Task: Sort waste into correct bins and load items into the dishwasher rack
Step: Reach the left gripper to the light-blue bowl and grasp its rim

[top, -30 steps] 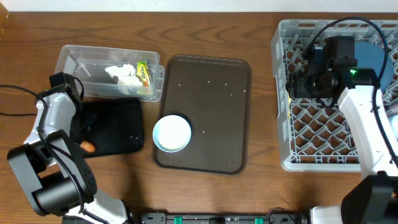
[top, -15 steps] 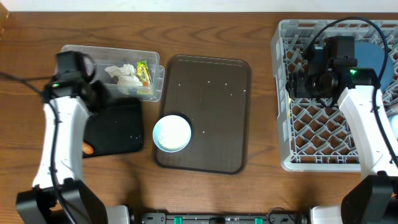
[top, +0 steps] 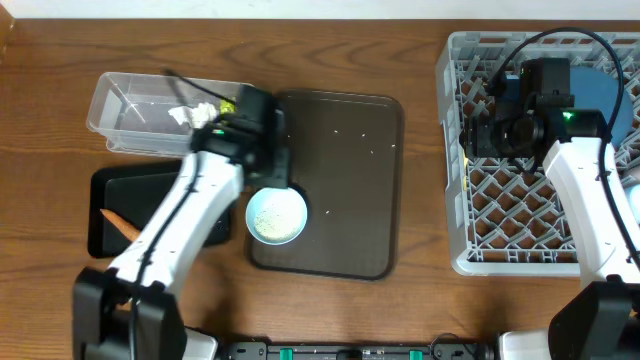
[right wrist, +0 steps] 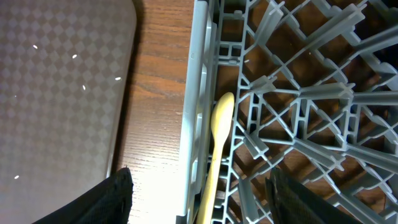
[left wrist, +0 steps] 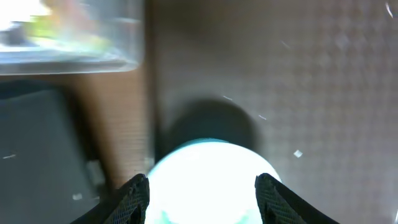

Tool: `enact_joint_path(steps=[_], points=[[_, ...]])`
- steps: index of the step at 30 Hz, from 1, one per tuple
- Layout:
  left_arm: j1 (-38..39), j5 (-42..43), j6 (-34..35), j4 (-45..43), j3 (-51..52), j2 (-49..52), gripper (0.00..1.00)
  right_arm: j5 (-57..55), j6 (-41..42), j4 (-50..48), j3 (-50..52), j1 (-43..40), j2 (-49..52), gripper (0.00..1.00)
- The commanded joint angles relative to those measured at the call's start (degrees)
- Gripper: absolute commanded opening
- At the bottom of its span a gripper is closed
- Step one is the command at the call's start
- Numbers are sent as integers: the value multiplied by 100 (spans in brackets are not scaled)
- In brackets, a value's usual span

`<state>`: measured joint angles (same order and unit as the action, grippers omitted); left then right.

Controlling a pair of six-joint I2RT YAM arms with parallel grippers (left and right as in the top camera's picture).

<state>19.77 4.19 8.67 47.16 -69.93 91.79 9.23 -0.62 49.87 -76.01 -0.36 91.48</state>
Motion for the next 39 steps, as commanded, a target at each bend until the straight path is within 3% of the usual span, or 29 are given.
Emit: enact_joint_path(steps=[1,14,32,36,39], points=[[361,-11,-101,31,105,341,57,46,61,4,-7,7,-9,68],[1200,-11,-90,26,125,1193,57,46,61,2,-7,7,-9,68],[1231,-13,297,-275,619,1270,56,48,59,2,-7,7,-9,68],[1231,-11,299,-317,619,1270,35,46,59,2,-7,7,-9,68],[1231,-11,299,-315,623,1270,29,46,59,4,-7,7,-9,68]])
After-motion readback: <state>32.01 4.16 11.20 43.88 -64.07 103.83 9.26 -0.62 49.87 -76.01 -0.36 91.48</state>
